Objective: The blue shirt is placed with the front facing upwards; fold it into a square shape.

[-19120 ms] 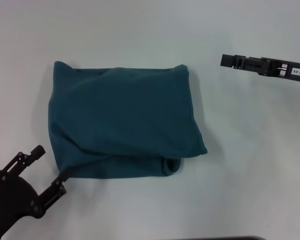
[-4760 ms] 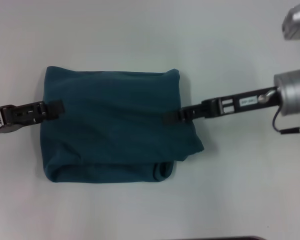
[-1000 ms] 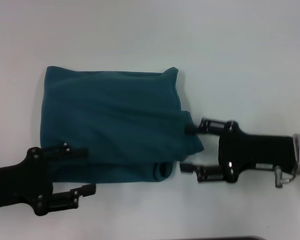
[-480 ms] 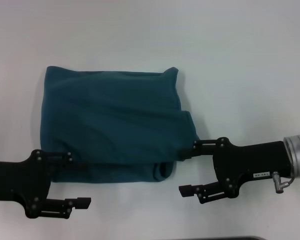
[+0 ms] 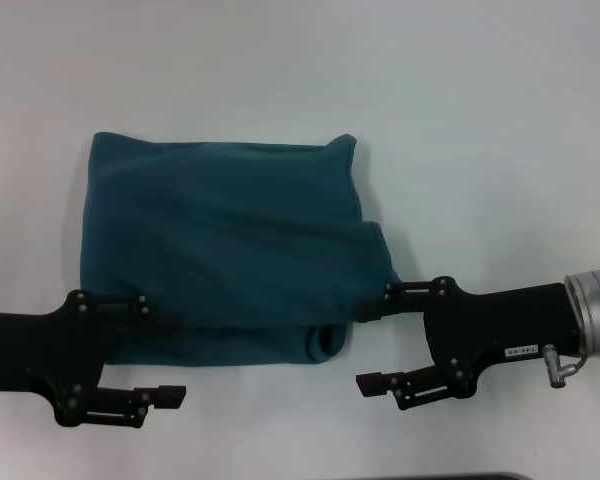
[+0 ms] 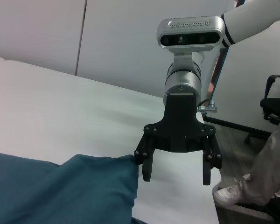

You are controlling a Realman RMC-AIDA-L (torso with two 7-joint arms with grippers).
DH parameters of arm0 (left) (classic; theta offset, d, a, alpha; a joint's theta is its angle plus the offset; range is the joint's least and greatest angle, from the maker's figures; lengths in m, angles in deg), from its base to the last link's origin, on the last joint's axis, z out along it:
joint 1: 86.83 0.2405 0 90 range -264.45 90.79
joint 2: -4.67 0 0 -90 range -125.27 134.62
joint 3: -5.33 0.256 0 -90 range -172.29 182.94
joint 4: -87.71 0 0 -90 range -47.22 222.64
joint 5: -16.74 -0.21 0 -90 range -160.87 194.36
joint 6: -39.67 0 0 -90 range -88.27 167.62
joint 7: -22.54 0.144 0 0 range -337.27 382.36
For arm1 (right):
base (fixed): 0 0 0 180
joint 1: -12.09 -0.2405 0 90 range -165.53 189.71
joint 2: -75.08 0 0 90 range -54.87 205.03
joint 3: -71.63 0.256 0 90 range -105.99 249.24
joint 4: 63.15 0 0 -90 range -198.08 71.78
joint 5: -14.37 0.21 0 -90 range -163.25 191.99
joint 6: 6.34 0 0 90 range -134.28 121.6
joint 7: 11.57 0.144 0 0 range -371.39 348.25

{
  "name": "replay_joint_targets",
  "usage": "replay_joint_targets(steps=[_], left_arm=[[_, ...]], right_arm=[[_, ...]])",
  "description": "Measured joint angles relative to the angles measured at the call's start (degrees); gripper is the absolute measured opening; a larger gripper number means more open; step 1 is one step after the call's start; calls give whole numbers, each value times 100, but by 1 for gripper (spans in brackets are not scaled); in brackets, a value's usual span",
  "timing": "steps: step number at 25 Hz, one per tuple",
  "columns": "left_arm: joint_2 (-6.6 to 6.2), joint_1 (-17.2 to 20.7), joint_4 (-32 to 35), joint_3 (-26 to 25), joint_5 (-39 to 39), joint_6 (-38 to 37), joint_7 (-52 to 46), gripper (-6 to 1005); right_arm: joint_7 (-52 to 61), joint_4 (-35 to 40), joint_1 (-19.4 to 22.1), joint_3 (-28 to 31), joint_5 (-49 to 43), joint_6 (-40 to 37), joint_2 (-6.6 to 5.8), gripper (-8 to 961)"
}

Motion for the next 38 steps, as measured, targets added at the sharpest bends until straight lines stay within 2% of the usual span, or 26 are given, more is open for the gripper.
replay_joint_targets(steps=[38], left_arm=[[53, 34, 0, 0, 0, 32, 10, 733]], right_arm=[[9, -91, -1, 2, -38, 88, 0, 856]])
